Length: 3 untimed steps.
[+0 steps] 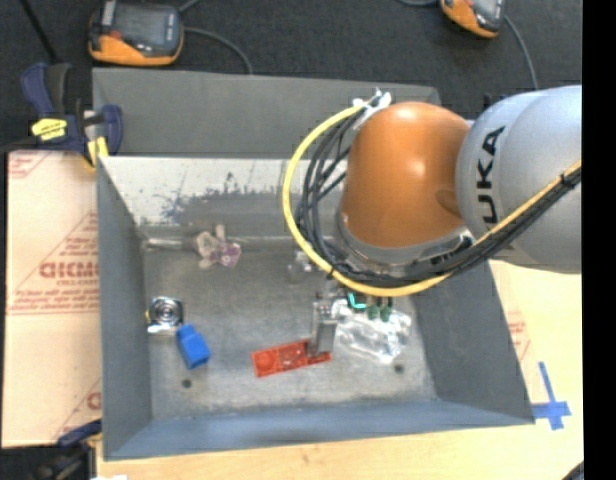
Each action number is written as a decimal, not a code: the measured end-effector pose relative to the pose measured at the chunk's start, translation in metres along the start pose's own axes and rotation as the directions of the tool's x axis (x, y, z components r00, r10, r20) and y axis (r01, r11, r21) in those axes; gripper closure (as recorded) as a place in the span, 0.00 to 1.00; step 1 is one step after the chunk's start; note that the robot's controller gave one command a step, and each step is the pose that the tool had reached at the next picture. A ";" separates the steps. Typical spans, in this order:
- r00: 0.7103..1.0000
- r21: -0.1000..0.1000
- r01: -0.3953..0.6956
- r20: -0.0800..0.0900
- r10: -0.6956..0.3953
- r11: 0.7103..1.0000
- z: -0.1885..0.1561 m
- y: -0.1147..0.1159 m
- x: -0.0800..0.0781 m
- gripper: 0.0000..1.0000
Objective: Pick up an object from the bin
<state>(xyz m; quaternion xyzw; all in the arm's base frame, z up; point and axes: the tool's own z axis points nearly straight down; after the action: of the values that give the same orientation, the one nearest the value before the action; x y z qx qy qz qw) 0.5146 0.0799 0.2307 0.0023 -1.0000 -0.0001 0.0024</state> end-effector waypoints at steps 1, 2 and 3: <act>0.996 0.002 0.089 -0.001 -0.089 0.996 0.155 -0.033 0.020 0.00; 0.991 -0.001 0.137 0.013 -0.137 0.991 0.160 0.032 0.026 0.00; 0.992 -0.001 0.128 0.008 -0.128 0.992 0.160 0.029 0.027 1.00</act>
Offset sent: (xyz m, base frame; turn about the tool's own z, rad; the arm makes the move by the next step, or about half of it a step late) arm -0.0188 -0.0308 -0.1505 -0.0912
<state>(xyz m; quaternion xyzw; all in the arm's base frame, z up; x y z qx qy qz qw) 0.4866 0.1090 0.0706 0.0665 -0.9978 -0.0011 -0.0017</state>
